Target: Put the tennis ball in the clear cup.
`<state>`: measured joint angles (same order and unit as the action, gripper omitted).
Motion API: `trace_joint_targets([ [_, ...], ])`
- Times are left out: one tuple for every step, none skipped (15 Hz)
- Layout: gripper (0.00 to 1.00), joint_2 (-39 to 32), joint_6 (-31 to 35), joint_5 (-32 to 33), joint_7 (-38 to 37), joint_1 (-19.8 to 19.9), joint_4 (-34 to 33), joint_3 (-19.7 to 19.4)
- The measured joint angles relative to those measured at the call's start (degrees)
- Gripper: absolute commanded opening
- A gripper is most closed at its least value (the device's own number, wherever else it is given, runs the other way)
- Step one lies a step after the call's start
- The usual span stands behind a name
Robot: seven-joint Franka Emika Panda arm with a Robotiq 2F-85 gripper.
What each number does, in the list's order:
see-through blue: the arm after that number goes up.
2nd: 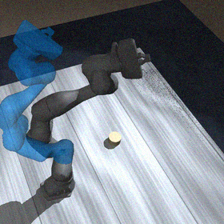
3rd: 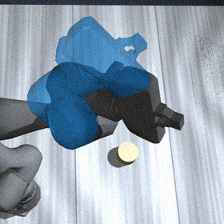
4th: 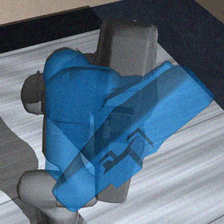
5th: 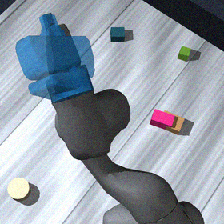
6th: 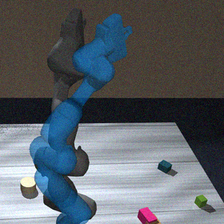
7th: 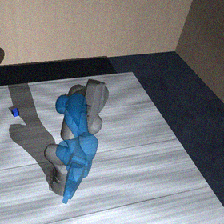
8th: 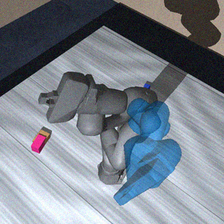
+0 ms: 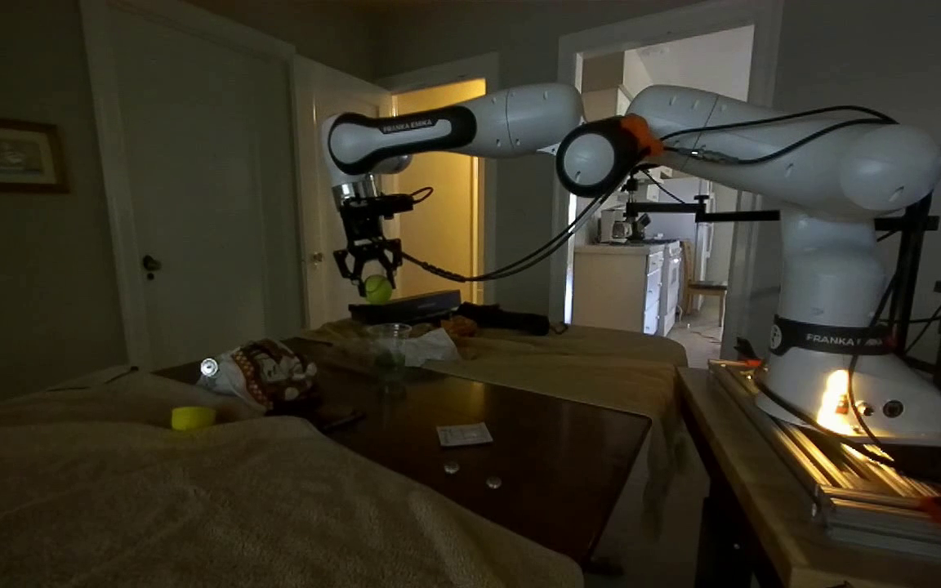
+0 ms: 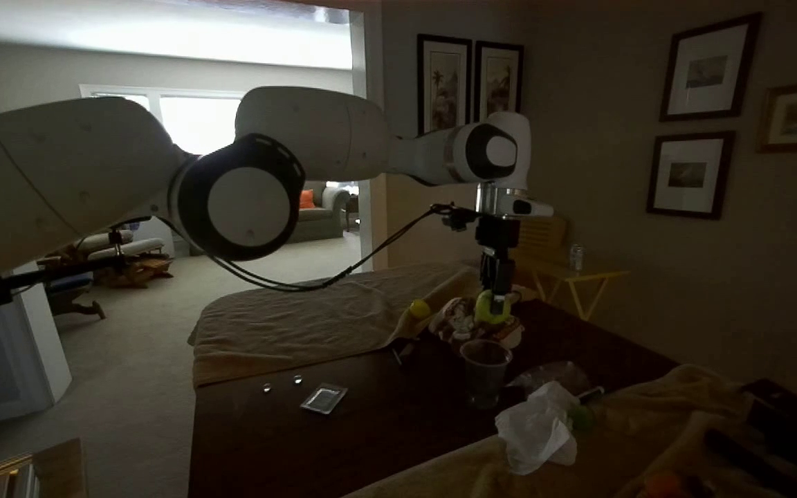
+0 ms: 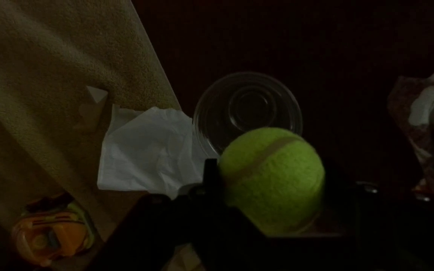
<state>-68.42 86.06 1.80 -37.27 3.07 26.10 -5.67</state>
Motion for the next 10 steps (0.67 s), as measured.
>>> trace_joint_targets([
  [0.42, 0.00, -0.01, 0.00, -0.05, -0.25, 0.00, 0.02],
  [0.42, -0.01, -0.01, 0.00, -0.08, -0.47, 0.00, 0.07],
  [0.42, -0.04, -0.01, 0.00, -0.09, -0.66, 0.00, 0.08],
  [0.42, -0.09, -0.02, 0.00, -0.09, -0.79, 0.01, 0.08],
  [0.42, -0.20, -0.02, 0.00, -0.09, -0.86, 0.01, 0.08],
  [0.42, -0.37, -0.01, 0.00, -0.09, -0.87, 0.01, 0.09],
  [0.42, -0.59, -0.01, 0.00, -0.09, -0.82, 0.02, 0.09],
  [0.42, -0.86, -0.01, 0.00, -0.09, -0.74, 0.02, 0.09],
  [0.42, -1.19, -0.01, 0.00, -0.17, -0.62, 0.02, 0.09],
  [0.42, -1.59, -0.01, -0.02, -0.30, -0.45, 0.03, 0.13],
])
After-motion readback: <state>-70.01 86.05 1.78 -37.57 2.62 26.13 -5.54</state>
